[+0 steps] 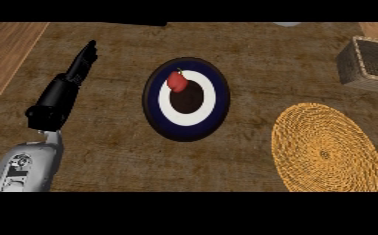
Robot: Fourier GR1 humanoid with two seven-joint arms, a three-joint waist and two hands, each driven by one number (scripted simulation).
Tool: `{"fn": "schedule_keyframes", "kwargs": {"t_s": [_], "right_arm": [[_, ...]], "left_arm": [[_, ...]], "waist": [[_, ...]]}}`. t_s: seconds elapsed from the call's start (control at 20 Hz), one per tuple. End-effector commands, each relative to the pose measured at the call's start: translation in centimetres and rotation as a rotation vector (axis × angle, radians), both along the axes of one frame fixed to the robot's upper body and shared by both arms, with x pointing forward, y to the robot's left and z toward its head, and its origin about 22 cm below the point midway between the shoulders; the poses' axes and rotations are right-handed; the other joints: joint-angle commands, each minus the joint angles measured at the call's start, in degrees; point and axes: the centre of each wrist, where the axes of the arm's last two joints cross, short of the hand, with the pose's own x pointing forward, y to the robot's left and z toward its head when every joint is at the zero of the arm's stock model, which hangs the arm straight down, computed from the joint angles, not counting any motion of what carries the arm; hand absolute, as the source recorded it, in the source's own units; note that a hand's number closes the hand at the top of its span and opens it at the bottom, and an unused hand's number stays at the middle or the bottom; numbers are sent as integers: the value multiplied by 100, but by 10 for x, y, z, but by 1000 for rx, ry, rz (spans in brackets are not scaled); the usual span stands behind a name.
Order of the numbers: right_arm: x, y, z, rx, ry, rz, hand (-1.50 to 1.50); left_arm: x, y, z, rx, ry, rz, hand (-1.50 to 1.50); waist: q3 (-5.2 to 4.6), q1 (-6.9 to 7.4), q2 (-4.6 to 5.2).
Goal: Pick the tomato from the placemat and place it in the basket
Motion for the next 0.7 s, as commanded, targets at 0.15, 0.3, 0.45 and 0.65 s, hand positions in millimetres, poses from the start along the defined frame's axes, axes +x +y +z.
{"fn": "schedule_keyframes", "kwargs": {"t_s": [0.15, 0.3, 0.45, 0.65], "right_arm": [[29, 24, -2, -42, 188, 172, 150], [40, 35, -1, -63, 248, 132, 150], [40, 37, -7, -246, 288, 92, 150], [41, 38, -13, -391, 269, 63, 150]], "left_arm": [[-1, 5, -2, -3, 1, 16, 0], [2, 9, 8, -5, 5, 2, 0], [-1, 8, -3, -1, -5, 33, 0], [5, 9, 7, 3, -8, 32, 0]], "waist": [[4, -43, 9], [1, -37, -3], [8, -116, 21], [16, -155, 25]]}}
